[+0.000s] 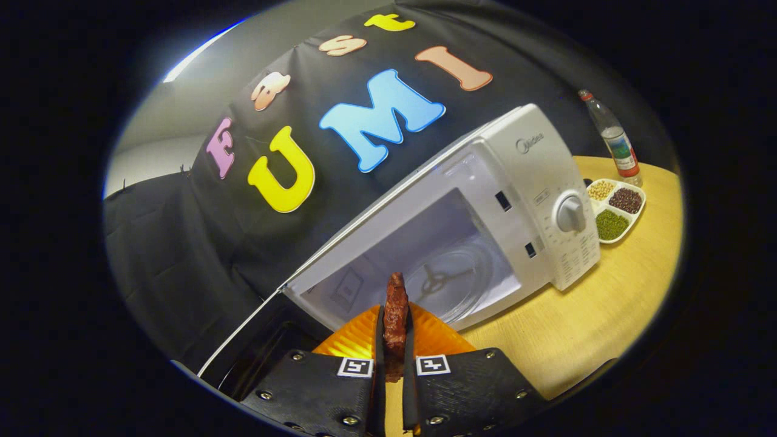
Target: Open the microwave, put the food inside, and close the microwave door.
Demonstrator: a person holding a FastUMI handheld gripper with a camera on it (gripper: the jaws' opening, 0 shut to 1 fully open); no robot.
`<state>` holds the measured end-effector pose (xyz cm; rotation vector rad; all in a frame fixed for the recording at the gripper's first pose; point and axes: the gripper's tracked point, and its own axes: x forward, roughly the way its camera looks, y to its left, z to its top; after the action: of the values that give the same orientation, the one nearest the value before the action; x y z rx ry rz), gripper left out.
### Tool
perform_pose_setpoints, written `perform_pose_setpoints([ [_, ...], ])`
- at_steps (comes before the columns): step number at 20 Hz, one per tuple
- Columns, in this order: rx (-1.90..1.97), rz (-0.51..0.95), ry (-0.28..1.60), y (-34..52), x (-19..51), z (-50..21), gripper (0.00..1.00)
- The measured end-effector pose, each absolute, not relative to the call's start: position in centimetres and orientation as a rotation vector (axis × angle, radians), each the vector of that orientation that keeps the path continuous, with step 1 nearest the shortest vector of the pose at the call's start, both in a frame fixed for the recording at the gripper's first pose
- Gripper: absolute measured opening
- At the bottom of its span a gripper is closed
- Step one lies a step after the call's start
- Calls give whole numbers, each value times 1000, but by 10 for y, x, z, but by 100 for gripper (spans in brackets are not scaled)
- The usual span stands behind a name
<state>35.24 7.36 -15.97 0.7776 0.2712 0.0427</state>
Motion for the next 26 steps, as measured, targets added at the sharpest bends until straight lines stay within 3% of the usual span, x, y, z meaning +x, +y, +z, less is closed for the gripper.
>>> perform_pose_setpoints([
  [6, 846, -38, 254, 90, 431, -191, 11],
  [9, 792, -121, 174, 75, 453, -198, 11],
  [13, 742, -129, 170, 72, 468, -210, 15],
  [17, 684, -195, 177, 54, 472, -220, 28],
  [20, 529, -276, 183, 35, 469, -228, 72],
  [22, 493, -248, 184, 38, 466, -226, 81],
  [26, 557, -180, 239, 52, 469, -241, 81],
])
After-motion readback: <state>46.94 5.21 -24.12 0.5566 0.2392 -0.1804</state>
